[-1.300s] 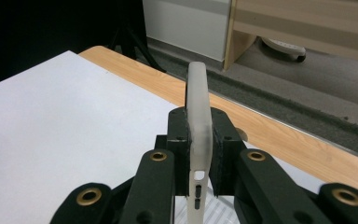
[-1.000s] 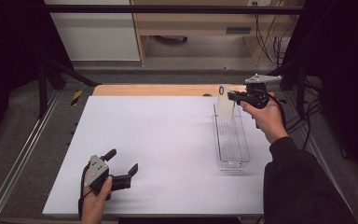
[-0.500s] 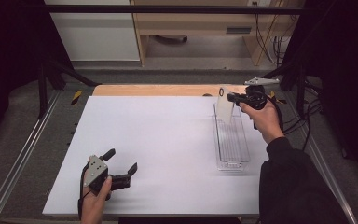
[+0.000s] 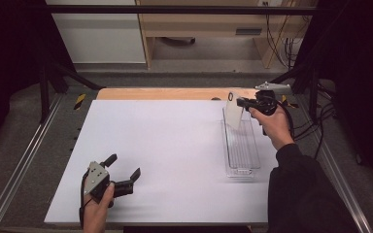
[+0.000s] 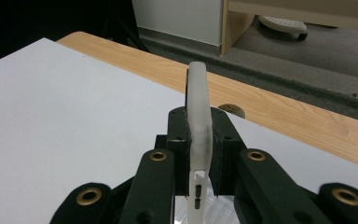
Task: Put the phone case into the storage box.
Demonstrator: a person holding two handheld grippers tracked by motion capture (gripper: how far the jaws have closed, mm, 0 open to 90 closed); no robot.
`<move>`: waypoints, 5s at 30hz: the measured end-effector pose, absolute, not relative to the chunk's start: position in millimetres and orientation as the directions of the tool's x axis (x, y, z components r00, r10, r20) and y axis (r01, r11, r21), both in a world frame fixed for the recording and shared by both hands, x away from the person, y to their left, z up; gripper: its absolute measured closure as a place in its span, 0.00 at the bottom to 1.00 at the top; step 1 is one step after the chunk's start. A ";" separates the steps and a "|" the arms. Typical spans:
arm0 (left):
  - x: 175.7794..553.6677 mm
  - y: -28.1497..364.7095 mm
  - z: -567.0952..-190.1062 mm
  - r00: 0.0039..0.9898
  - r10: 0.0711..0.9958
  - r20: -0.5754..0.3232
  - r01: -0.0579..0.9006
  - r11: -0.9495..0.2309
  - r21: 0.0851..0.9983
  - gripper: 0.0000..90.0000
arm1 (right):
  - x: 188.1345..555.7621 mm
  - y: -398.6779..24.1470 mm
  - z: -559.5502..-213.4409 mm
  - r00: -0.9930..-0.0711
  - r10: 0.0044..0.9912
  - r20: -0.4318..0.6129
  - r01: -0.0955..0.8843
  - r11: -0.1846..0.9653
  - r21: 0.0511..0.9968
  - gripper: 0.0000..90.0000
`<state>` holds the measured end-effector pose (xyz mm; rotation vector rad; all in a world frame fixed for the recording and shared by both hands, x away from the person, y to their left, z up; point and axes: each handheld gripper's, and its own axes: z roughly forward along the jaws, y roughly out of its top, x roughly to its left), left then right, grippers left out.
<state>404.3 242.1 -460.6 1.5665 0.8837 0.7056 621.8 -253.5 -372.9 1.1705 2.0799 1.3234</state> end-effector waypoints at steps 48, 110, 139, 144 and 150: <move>404.3 239.9 -461.1 0.543 0.839 -0.025 0.163 -0.076 0.984 0.01 | 627.9 -249.1 -382.4 -0.570 0.817 0.089 0.444 0.215 0.870 0.90; 403.7 240.9 -460.1 0.528 0.848 -0.032 0.161 -0.063 0.985 0.01 | 648.1 -232.2 -391.8 -0.381 0.924 -0.033 0.440 0.213 0.872 0.64; 403.2 240.4 -460.0 0.530 0.848 -0.028 0.161 -0.068 0.985 0.01 | 653.6 -233.2 -398.7 -0.365 0.931 -0.004 0.436 0.174 0.883 0.61; 403.2 239.5 -460.2 0.531 0.847 -0.028 0.162 -0.069 0.984 0.01 | 654.7 -234.0 -400.1 -0.365 0.931 0.008 0.436 0.164 0.885 0.60; 402.7 239.4 -460.2 0.531 0.847 -0.029 0.162 -0.068 0.984 0.01 | 657.3 -235.8 -401.6 -0.364 0.931 0.025 0.435 0.146 0.889 0.60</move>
